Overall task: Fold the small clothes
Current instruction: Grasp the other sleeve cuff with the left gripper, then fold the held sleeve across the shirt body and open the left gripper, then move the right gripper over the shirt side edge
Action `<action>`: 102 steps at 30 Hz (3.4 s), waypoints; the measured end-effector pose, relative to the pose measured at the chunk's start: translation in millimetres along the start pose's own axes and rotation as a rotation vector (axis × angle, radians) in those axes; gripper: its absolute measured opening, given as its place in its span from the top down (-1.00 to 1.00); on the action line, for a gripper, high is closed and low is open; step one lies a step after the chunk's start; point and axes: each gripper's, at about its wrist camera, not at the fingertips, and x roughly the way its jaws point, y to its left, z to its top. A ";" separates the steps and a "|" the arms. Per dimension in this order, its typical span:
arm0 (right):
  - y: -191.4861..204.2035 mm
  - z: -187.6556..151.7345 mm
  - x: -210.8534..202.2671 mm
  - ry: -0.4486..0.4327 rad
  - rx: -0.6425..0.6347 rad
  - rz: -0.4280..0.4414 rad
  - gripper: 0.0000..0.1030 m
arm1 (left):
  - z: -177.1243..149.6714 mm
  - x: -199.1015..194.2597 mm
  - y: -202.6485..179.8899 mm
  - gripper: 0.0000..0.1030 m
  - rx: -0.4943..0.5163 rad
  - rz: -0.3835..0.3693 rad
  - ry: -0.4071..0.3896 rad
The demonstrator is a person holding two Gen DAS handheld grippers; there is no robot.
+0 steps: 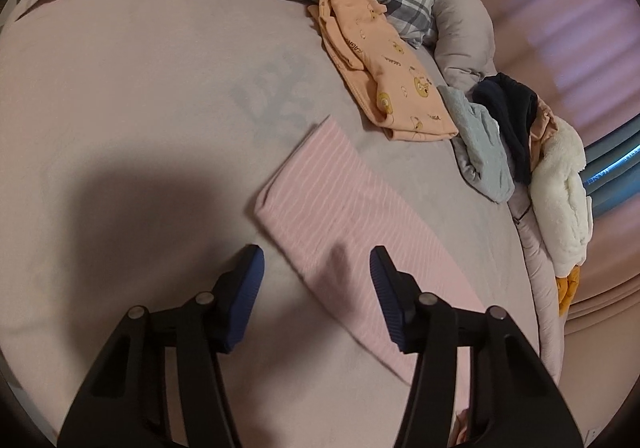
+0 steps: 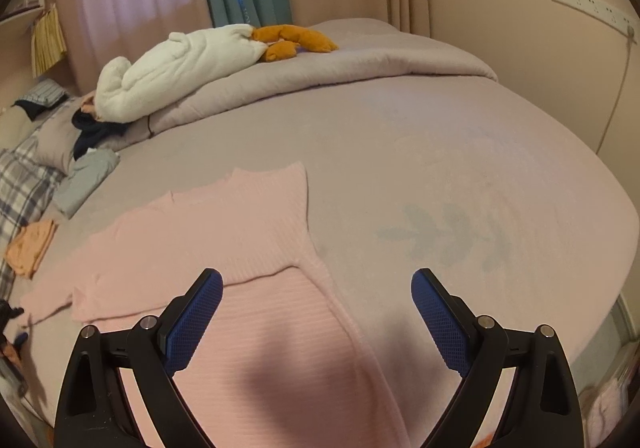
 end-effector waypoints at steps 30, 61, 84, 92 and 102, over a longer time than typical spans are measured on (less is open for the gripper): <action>-11.4 -6.4 -2.5 0.003 0.051 0.005 -0.84 | -80.8 -79.9 -184.5 0.90 0.529 -0.282 -0.119; -26.2 -15.6 7.7 0.047 0.078 0.019 -0.84 | -267.0 0.9 -221.4 0.75 0.971 -0.257 0.341; -27.5 -18.0 15.9 0.065 0.070 0.046 -0.84 | -217.1 -56.3 -207.9 -0.72 0.769 -0.363 0.295; -15.2 -17.9 19.4 0.077 0.038 0.084 -0.84 | -184.0 -63.6 -183.7 -0.82 0.711 -0.270 0.204; 30.9 -10.6 37.1 0.120 -0.044 0.206 -0.84 | -150.5 -70.6 -136.8 -0.85 0.604 -0.152 0.129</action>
